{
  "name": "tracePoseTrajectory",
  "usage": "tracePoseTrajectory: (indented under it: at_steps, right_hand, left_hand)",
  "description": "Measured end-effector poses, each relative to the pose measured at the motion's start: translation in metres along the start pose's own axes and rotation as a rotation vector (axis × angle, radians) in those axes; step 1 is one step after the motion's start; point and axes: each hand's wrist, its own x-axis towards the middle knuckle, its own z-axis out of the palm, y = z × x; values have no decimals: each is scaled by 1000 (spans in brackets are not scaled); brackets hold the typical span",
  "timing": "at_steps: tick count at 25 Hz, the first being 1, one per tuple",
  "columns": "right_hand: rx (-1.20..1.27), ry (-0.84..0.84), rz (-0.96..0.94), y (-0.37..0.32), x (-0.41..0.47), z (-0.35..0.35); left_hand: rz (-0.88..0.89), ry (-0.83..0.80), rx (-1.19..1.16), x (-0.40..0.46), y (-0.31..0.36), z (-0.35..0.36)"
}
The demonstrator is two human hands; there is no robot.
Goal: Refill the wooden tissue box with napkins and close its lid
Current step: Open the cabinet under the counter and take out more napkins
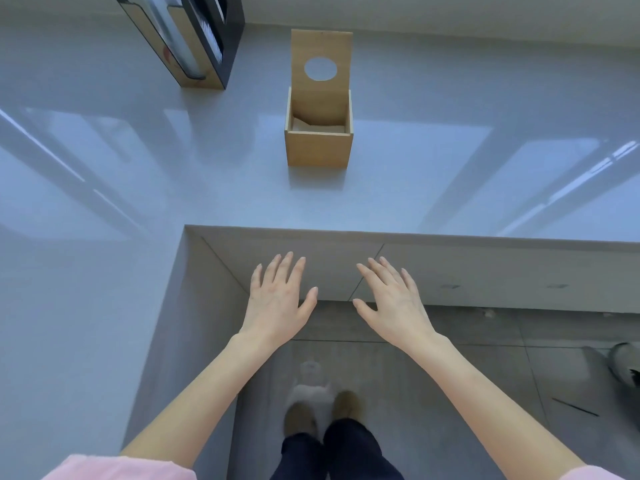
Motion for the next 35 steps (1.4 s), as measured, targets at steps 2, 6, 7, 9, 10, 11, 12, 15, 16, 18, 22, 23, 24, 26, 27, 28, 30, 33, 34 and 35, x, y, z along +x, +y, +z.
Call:
tracePoseTrajectory:
  at_steps: [2,6,7,9,10,11,12,15,16,18,22,23,24,26,27,28,30,33,34,35]
  right_hand:
    - [0,-8,-4,2,7,6]
    - [-10,13,-44,16,28,26]
    - [-18,15,-53,21,32,33]
    - [-18,47,-63,32,44,48]
    - [-13,79,-67,39,52,57]
    - [-13,116,-66,44,59,66]
    - [-23,155,-57,49,66,73]
    - [-76,318,-86,65,83,91]
    - [-108,369,-106,70,89,92]
    - [-166,434,-134,78,101,94]
    - [-204,521,-133,83,116,96]
    - [-212,522,-134,85,119,98]
    - [-225,520,-140,87,122,100]
    - [-251,510,-147,90,128,103]
    - [-256,513,-146,91,130,105]
    - [-256,526,-145,93,132,107]
    - [-245,554,-149,95,133,110]
    - [-191,600,-152,91,127,119]
    - [-180,618,-142,88,123,123]
    - [-166,634,-131,85,118,127]
  left_hand:
    - [21,-8,-11,6,2,9]
    - [60,24,-39,28,5,31]
    - [79,47,-35,34,6,37]
    - [88,57,-11,46,10,52]
    - [95,67,14,53,14,62]
    - [106,76,45,61,18,71]
    - [124,77,71,68,23,77]
    - [161,129,127,88,37,98]
    - [171,152,153,94,42,102]
    - [175,170,151,103,52,107]
    - [143,180,81,120,57,115]
    - [133,180,30,125,58,116]
    - [121,180,17,128,59,117]
    - [119,173,126,130,59,122]
    - [115,177,174,131,58,123]
    - [113,192,183,133,56,123]
    - [110,240,185,135,53,123]
    - [102,289,195,127,57,123]
    - [100,311,179,123,61,124]
    - [102,328,155,118,64,124]
